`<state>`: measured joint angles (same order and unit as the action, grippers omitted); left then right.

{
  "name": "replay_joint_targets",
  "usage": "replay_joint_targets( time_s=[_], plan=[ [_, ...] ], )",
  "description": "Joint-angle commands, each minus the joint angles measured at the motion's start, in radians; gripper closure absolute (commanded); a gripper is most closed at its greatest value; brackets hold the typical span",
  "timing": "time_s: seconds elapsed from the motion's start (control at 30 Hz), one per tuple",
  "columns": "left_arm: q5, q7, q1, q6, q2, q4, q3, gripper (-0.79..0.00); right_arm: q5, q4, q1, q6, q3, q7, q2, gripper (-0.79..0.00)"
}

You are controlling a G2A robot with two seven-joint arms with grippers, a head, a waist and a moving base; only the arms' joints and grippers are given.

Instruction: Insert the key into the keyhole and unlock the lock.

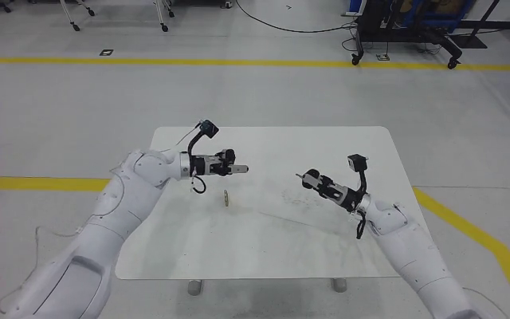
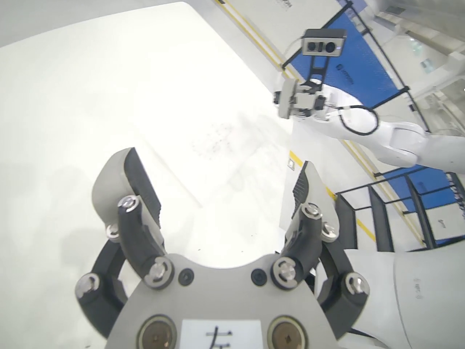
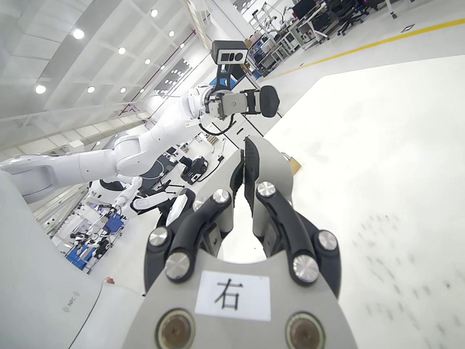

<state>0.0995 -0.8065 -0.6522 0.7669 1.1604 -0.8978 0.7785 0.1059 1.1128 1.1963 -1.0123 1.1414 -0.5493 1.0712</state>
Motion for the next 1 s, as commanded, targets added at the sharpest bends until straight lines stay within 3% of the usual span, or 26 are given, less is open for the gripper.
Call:
replay_joint_targets(
  time_s=[0.0, 0.1, 0.27, 0.37, 0.47, 0.7, 0.97],
  plan=[
    [0.185, 0.029, -0.014, -0.093, -0.014, -0.075, 0.002, -0.785, -0.009, 0.018, 0.020, 0.000, 0.019, 0.007, -0.005, 0.000],
    [0.345, 0.003, -0.057, -0.236, -0.038, -0.214, 0.015, -0.785, -0.008, 0.027, 0.032, 0.000, 0.025, 0.011, -0.006, 0.000],
    [0.476, -0.136, -0.151, -0.470, -0.070, -0.435, 0.040, -0.785, -0.008, 0.027, 0.032, 0.000, 0.025, 0.011, -0.006, 0.000],
    [0.545, -0.182, -0.194, -0.593, -0.077, -0.512, 0.036, -0.785, -0.008, 0.027, 0.032, 0.000, 0.025, 0.011, -0.006, 0.000],
    [0.548, -0.178, -0.226, -0.640, -0.075, -0.530, 0.029, -0.785, -0.008, 0.027, 0.032, 0.000, 0.025, 0.011, -0.006, 0.000],
    [0.575, -0.154, -0.241, -0.723, -0.070, -0.490, 0.036, -0.486, -0.008, 0.027, 0.032, 0.000, 0.025, 0.011, -0.006, 0.000],
    [0.592, -0.177, -0.235, -0.743, -0.058, -0.467, 0.020, -0.265, -0.008, 0.027, 0.032, 0.000, 0.025, 0.011, -0.006, 0.000]
  ],
)
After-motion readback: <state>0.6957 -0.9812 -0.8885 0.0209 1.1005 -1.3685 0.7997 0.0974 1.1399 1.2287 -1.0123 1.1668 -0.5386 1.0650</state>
